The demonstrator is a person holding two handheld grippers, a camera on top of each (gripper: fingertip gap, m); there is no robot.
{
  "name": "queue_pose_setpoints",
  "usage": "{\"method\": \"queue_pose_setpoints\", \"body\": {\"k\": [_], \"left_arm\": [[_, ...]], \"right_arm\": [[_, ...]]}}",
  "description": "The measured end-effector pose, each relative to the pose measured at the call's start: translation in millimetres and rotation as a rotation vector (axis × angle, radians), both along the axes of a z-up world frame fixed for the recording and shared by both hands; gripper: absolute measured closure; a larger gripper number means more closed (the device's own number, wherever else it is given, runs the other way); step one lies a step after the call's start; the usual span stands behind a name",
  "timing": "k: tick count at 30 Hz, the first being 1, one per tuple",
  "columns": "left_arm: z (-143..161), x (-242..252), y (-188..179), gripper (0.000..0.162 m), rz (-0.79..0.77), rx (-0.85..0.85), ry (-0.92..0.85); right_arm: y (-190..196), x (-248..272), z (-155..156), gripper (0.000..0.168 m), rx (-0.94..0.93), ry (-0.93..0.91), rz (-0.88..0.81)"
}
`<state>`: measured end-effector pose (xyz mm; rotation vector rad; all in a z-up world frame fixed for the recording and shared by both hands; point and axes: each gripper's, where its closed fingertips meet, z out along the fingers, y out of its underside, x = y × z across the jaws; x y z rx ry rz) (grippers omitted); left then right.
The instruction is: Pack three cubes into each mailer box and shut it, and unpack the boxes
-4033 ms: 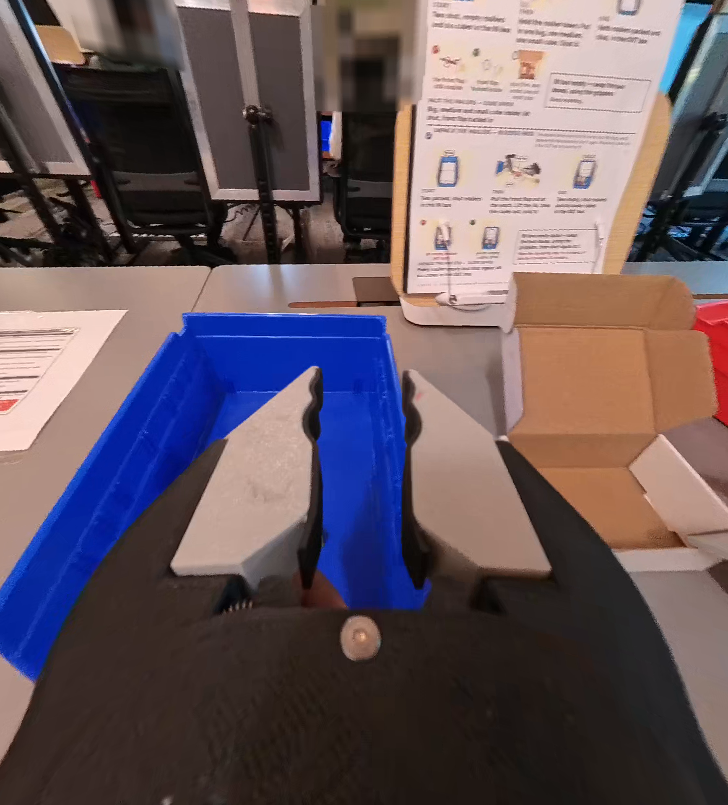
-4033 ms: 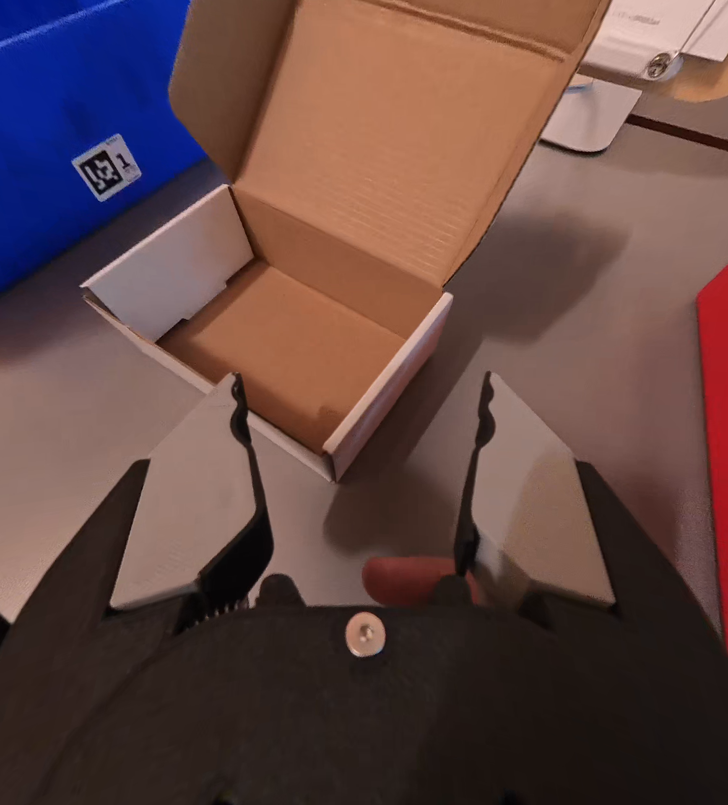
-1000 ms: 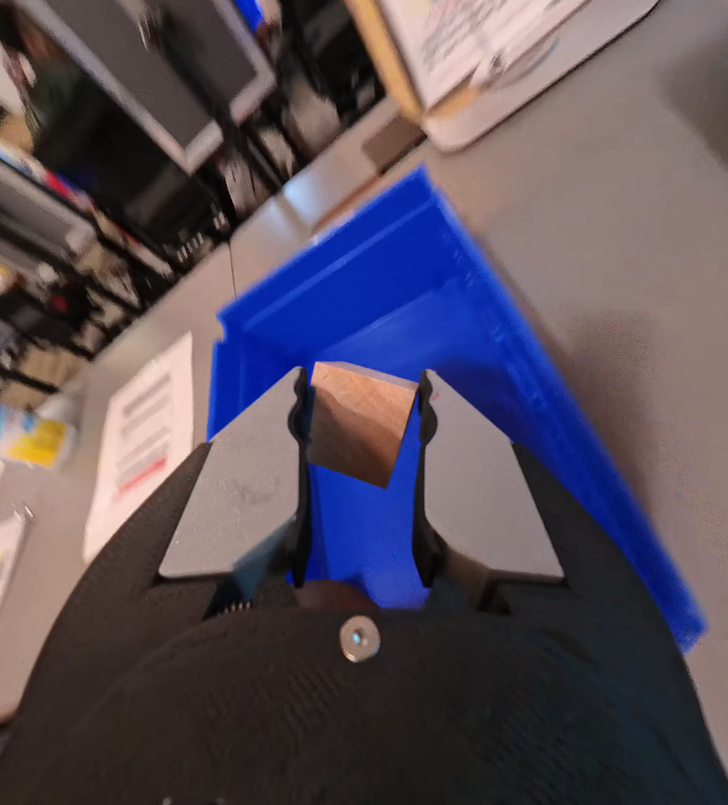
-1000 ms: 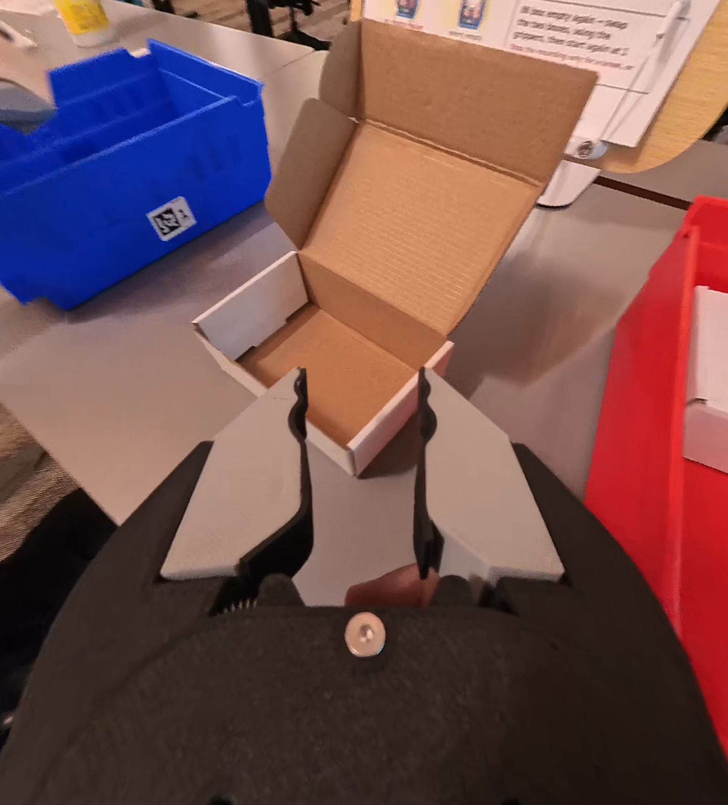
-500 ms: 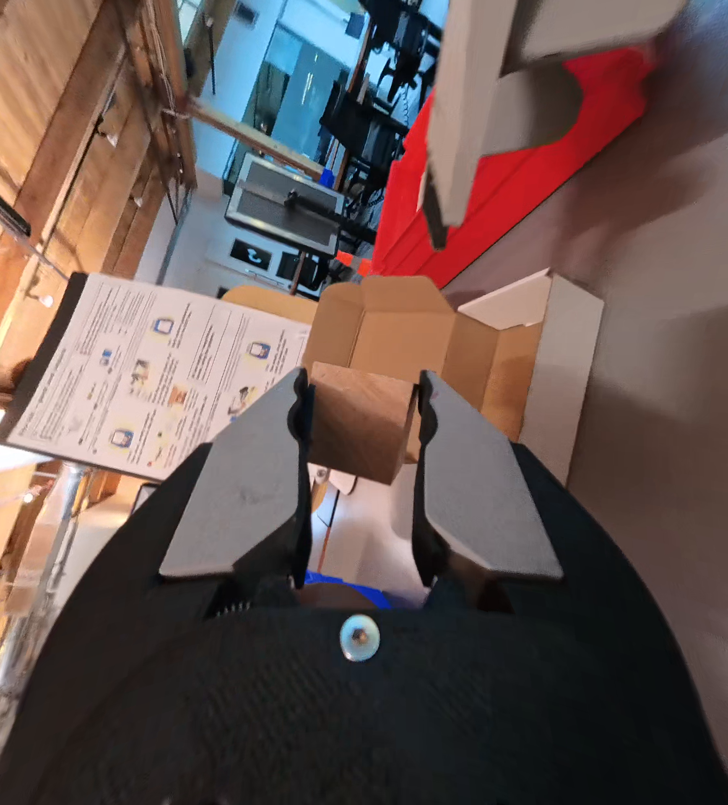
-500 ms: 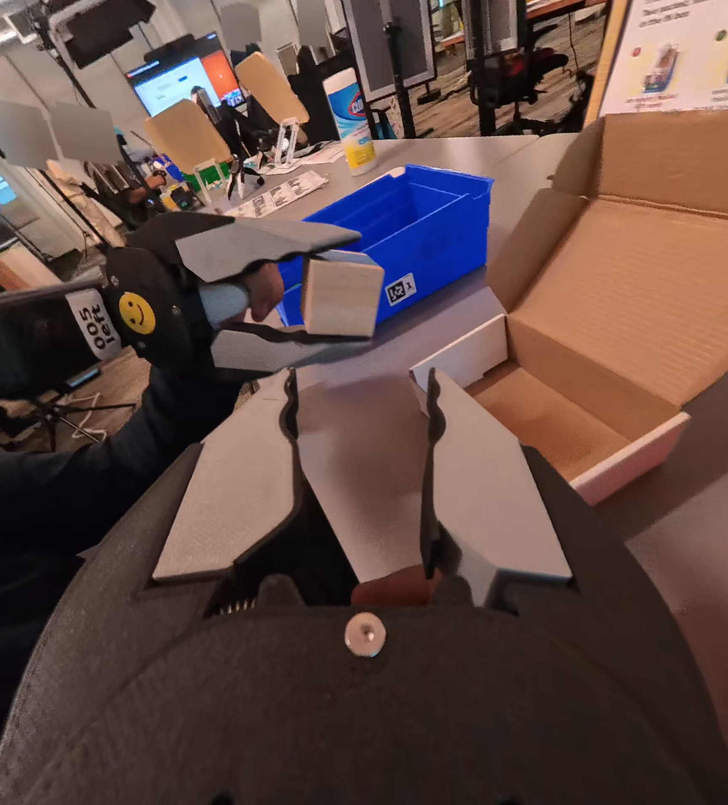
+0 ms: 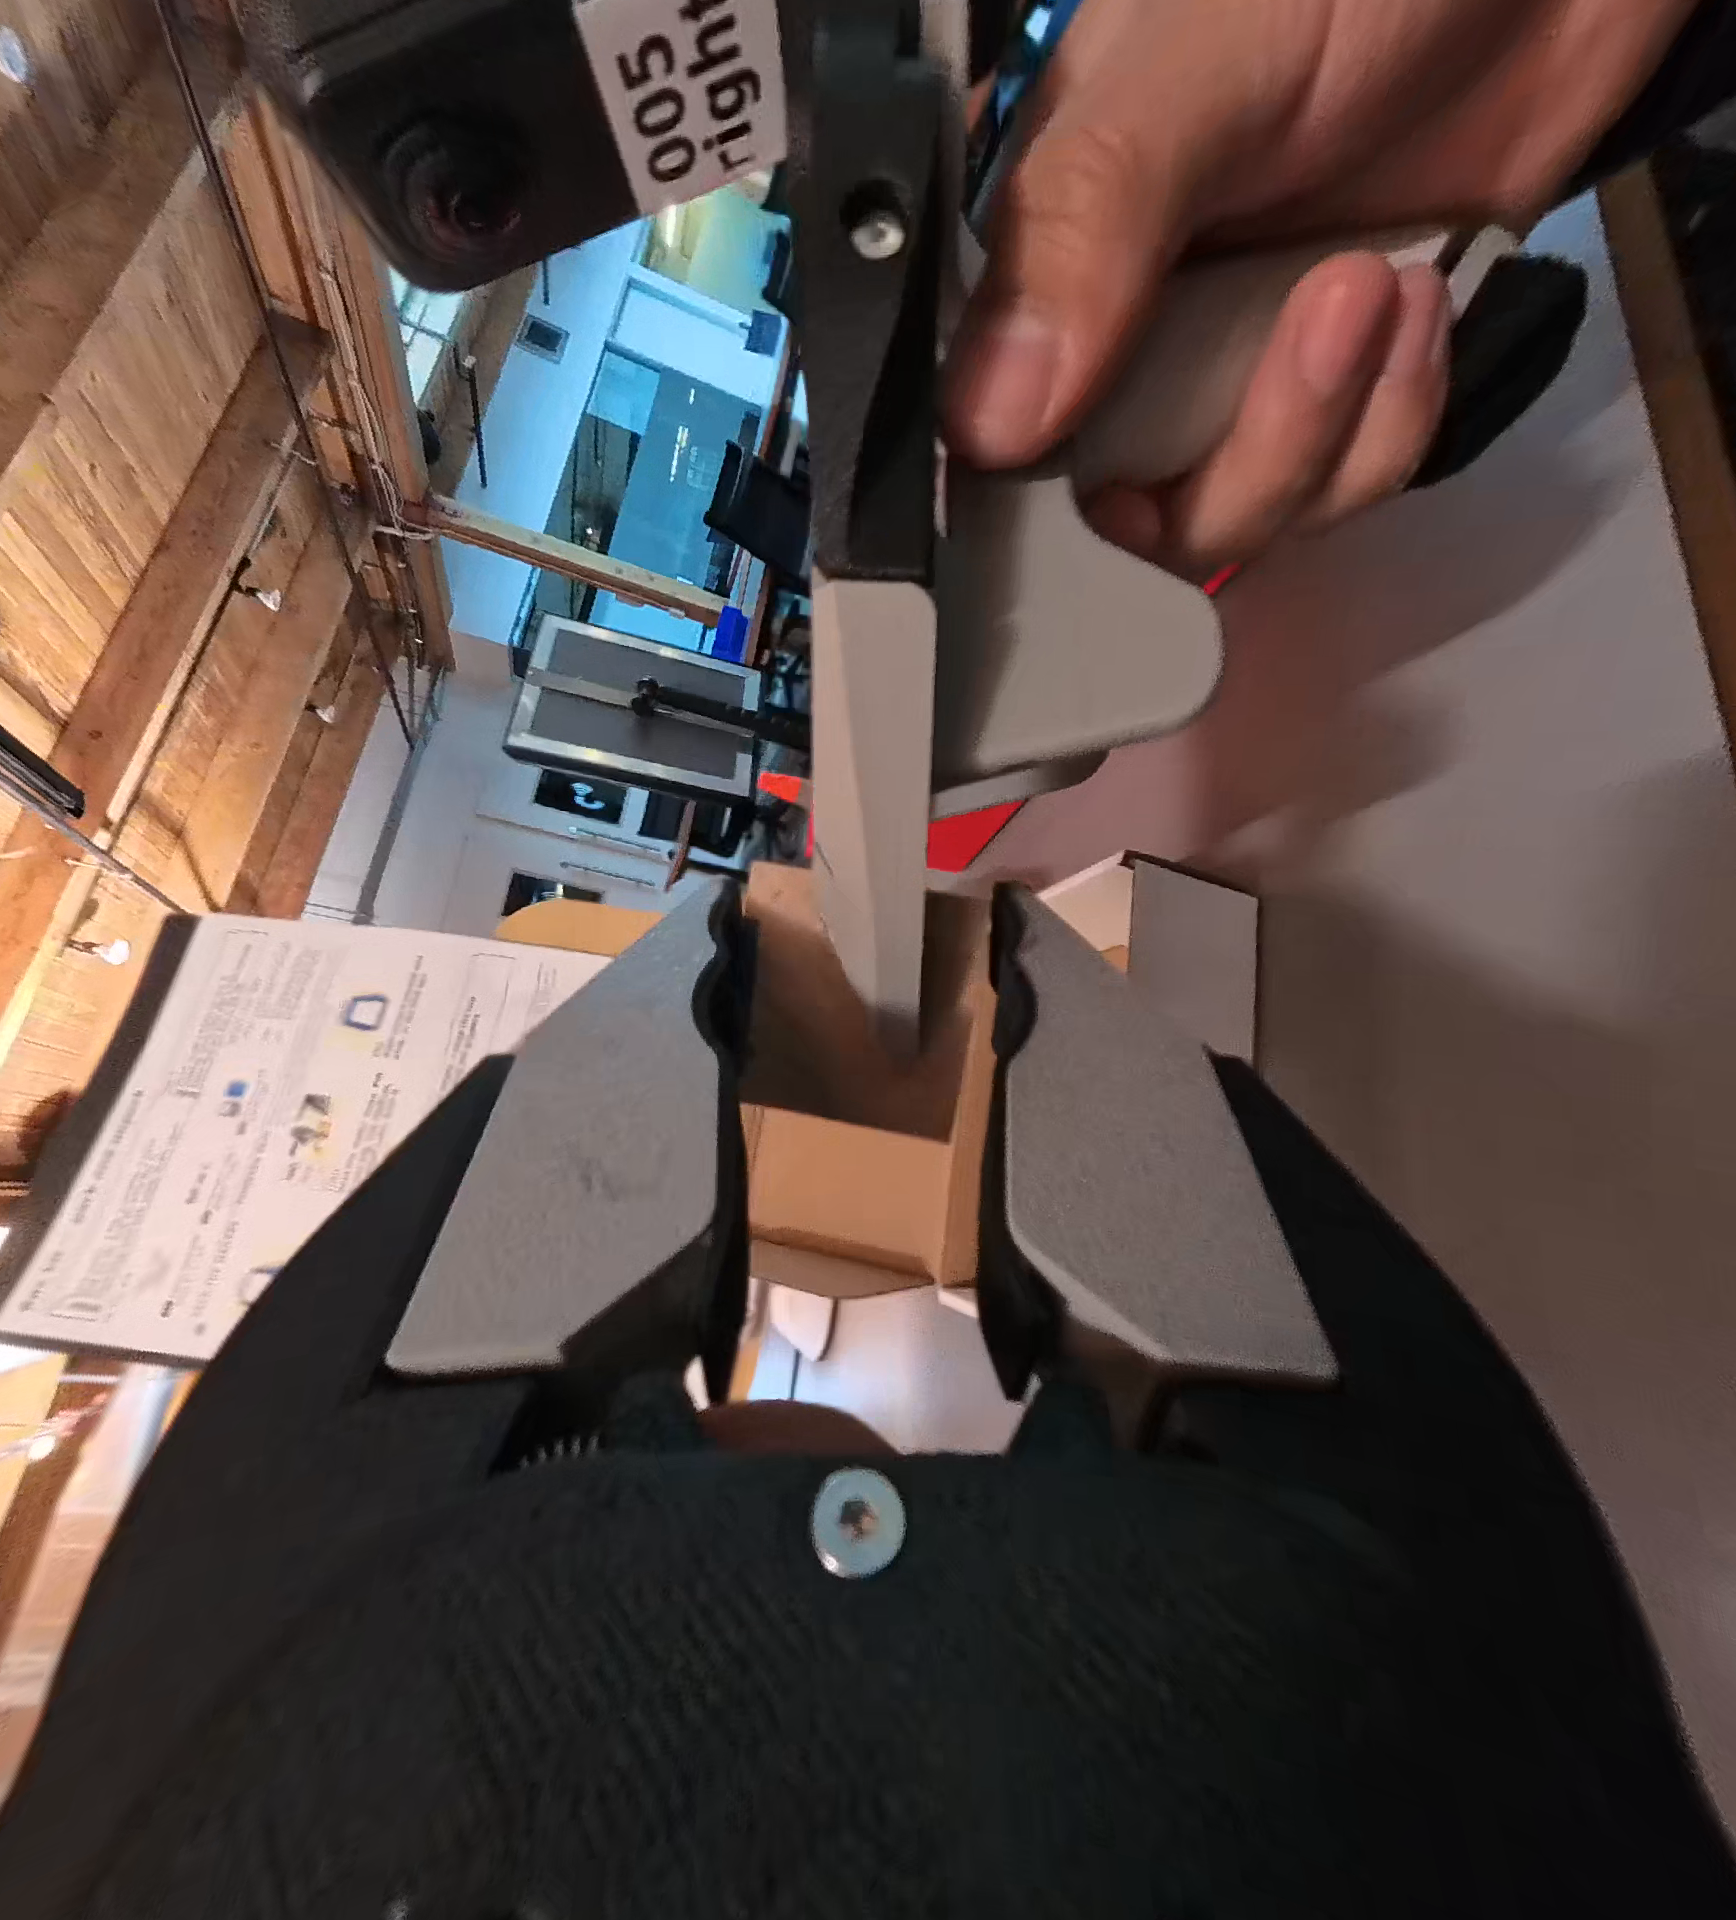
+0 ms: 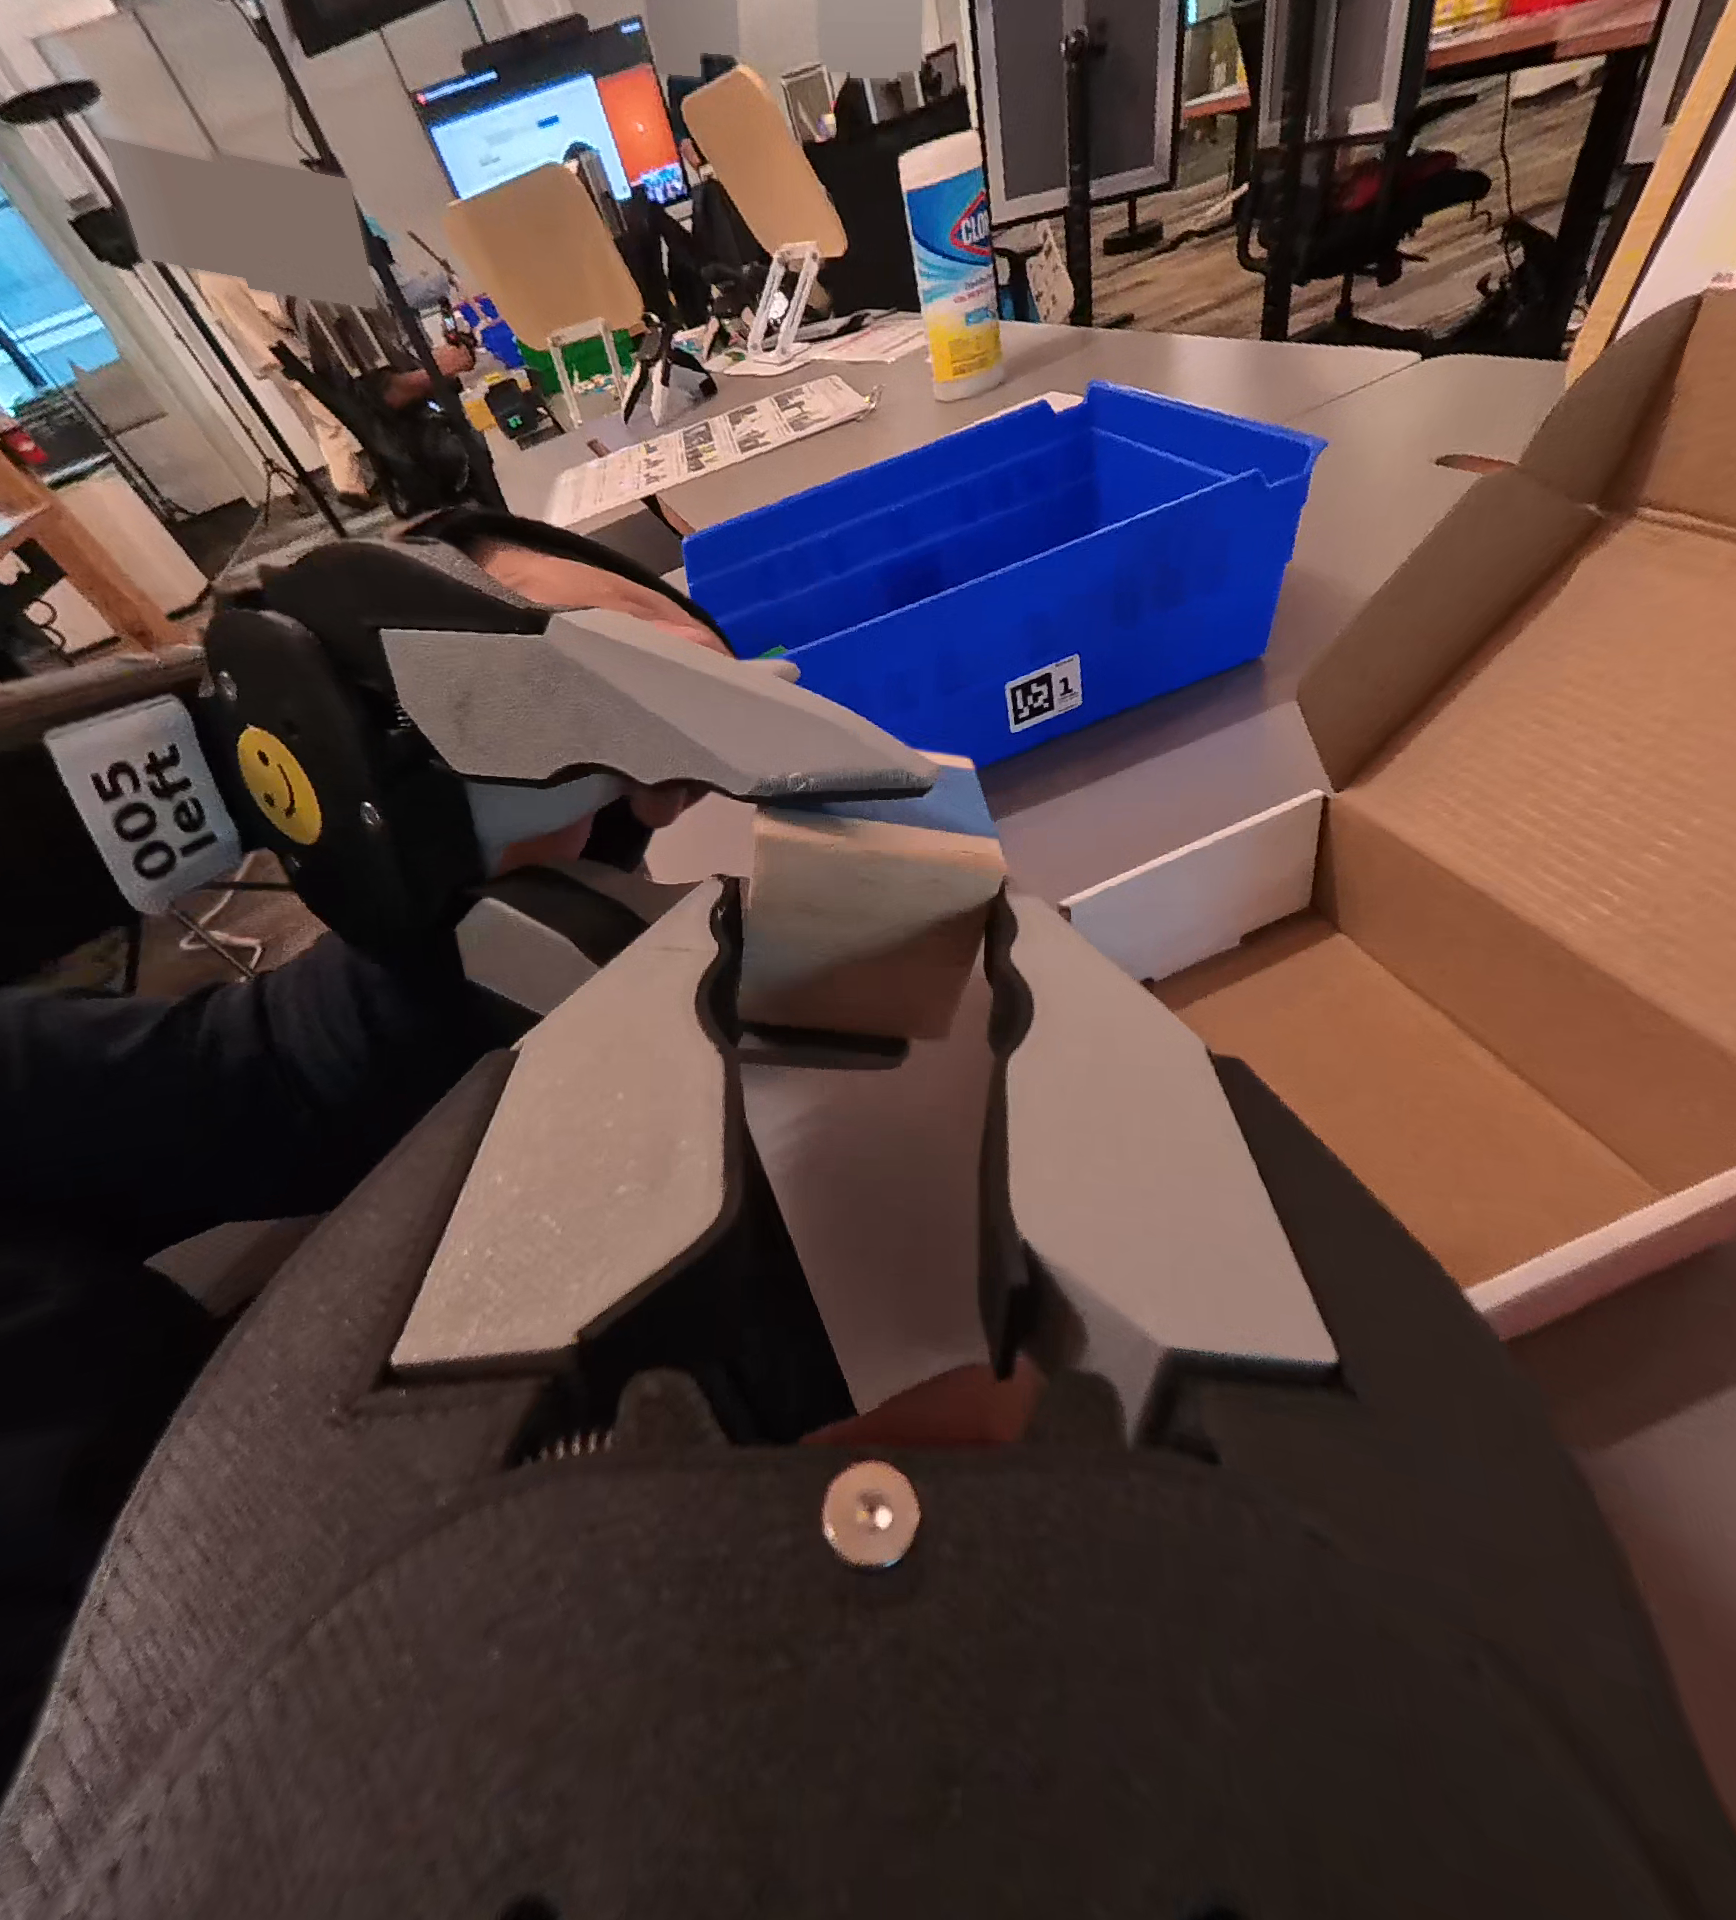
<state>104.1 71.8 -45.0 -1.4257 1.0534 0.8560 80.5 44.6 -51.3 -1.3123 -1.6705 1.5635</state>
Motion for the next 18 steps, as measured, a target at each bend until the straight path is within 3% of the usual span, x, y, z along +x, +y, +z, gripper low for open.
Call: {"method": "queue_pose_setpoints", "body": {"k": [1,4,6,12,15,18], "left_arm": [[0,-2,-2,0.119,0.001,-0.013,-0.025],[-2,-18,-9,0.119,0.030,-0.060,-0.089],[1,-40,-17,0.130,0.080,-0.081,-0.137],[20,-133,-57,0.133,0.411,-0.035,-0.214],[23,-150,-71,0.133,0.448,-0.020,-0.254],[25,-150,-75,0.132,0.439,-0.012,-0.241]], "right_arm": [[2,-2,-1,0.124,0.010,0.000,-0.017],[31,-8,-8,0.124,0.112,-0.009,-0.156],[52,-11,-16,0.124,0.173,-0.043,-0.232],[106,-39,-43,0.125,0.395,-0.230,-0.343],[128,-58,-78,0.125,0.580,-0.434,-0.335],[129,-63,-114,0.124,0.673,-0.648,-0.217]]}}
